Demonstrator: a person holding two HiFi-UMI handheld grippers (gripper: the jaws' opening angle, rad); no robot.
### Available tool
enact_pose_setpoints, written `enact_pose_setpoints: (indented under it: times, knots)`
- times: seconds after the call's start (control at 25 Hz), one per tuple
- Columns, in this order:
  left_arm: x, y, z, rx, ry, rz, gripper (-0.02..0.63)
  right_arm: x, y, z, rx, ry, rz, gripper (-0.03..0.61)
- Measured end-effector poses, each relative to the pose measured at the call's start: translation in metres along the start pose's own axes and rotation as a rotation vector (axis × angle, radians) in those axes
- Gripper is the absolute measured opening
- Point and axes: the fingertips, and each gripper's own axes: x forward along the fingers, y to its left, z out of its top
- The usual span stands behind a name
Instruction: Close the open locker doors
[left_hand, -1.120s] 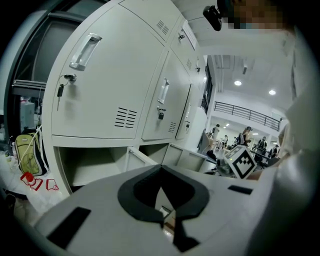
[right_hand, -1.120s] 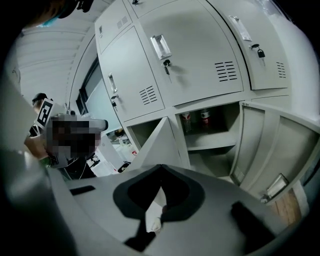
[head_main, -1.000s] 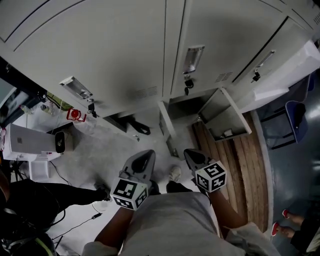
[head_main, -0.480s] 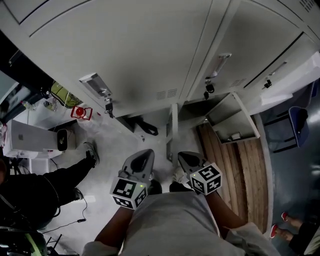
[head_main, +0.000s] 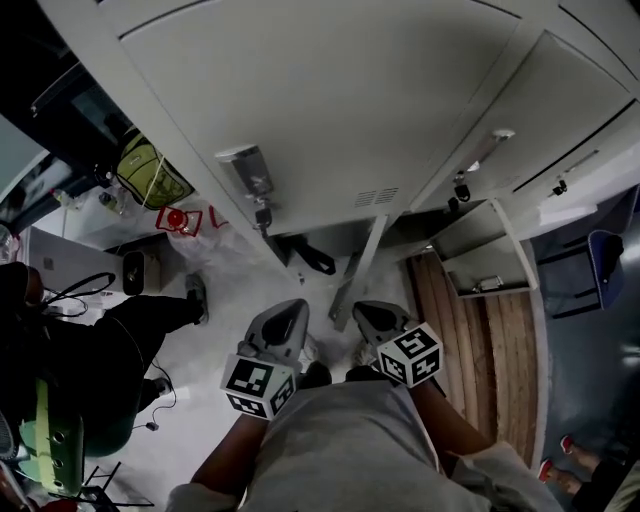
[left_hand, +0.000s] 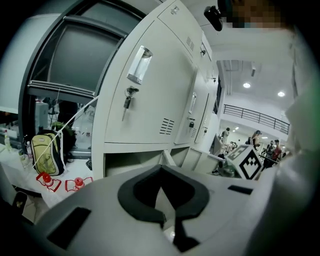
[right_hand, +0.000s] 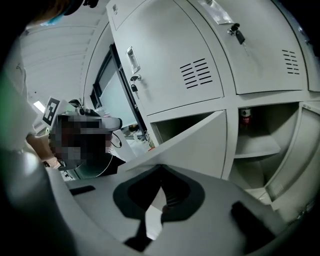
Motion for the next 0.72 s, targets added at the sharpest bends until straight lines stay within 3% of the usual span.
enact_pose_setpoints:
  times: [0.72]
  knots:
    - [-0.023,0.065,0.009,-0.008,-0.02,0.025,0.014,0.062,0.021,0.032,-0.014,-0.008,0.006,0.028]
